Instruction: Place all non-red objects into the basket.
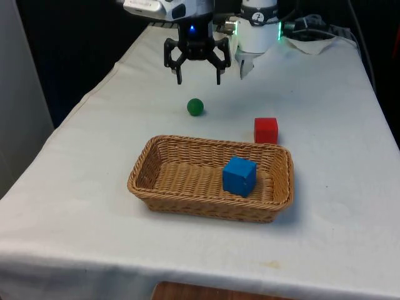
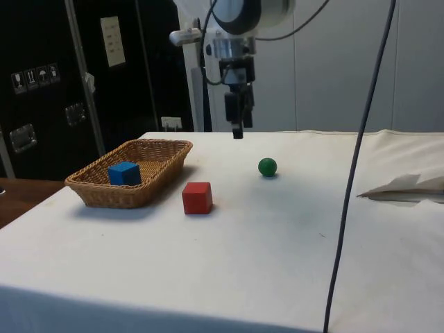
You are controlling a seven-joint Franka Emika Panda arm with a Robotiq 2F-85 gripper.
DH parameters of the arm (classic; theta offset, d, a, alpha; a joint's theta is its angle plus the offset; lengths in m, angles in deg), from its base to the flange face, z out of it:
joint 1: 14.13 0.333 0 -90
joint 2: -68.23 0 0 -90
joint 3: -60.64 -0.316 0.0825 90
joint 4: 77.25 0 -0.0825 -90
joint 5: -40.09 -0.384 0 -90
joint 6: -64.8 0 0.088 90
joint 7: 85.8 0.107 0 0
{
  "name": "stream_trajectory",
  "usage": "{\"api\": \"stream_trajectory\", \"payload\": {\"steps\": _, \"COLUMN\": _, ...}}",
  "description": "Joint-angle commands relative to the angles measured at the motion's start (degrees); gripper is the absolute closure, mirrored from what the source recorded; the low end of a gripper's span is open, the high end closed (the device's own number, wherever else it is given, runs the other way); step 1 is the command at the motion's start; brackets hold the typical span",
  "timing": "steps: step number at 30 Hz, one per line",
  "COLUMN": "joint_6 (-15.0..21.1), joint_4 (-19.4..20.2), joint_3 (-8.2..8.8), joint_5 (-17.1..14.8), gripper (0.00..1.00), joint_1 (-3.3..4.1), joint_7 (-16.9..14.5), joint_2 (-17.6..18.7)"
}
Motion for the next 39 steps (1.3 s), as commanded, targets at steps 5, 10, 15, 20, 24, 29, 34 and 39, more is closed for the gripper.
{"api": "stream_trajectory", "payload": {"steps": 5, "joint_6": 3.0, "joint_4": 2.9, "joint_3": 0.74, "joint_5": -0.9, "gripper": 0.0, "joint_1": -0.34, "joint_7": -2.2, "joint_2": -0.5}}
{"api": "stream_trajectory", "payload": {"steps": 10, "joint_6": 4.5, "joint_4": 4.6, "joint_3": 1.95, "joint_5": -0.7, "gripper": 0.0, "joint_1": -0.06, "joint_7": -3.3, "joint_2": -0.1}}
{"api": "stream_trajectory", "payload": {"steps": 15, "joint_6": 7.8, "joint_4": 7.1, "joint_3": 2.29, "joint_5": -2.4, "gripper": 0.0, "joint_1": -0.52, "joint_7": -6.5, "joint_2": -0.2}}
{"api": "stream_trajectory", "payload": {"steps": 20, "joint_6": 9.2, "joint_4": 7.8, "joint_3": 2.23, "joint_5": -3.3, "gripper": 0.0, "joint_1": -0.52, "joint_7": -7.7, "joint_2": -0.1}}
{"api": "stream_trajectory", "payload": {"steps": 24, "joint_6": 10.8, "joint_4": 8.2, "joint_3": 1.66, "joint_5": -5.6, "gripper": 0.0, "joint_1": -0.34, "joint_7": -9.3, "joint_2": 0.7}}
{"api": "stream_trajectory", "payload": {"steps": 29, "joint_6": 11.6, "joint_4": 8.4, "joint_3": 0.92, "joint_5": -7.6, "gripper": 0.0, "joint_1": -0.52, "joint_7": -10.5, "joint_2": 1.4}}
{"api": "stream_trajectory", "payload": {"steps": 34, "joint_6": 12.1, "joint_4": 8.3, "joint_3": 0.46, "joint_5": -10.4, "gripper": 0.0, "joint_1": -0.57, "joint_7": -12.5, "joint_2": 2.9}}
{"api": "stream_trajectory", "payload": {"steps": 39, "joint_6": 12.5, "joint_4": 8.1, "joint_3": 0.17, "joint_5": -12.0, "gripper": 0.0, "joint_1": -0.63, "joint_7": -13.5, "joint_2": 4.0}}
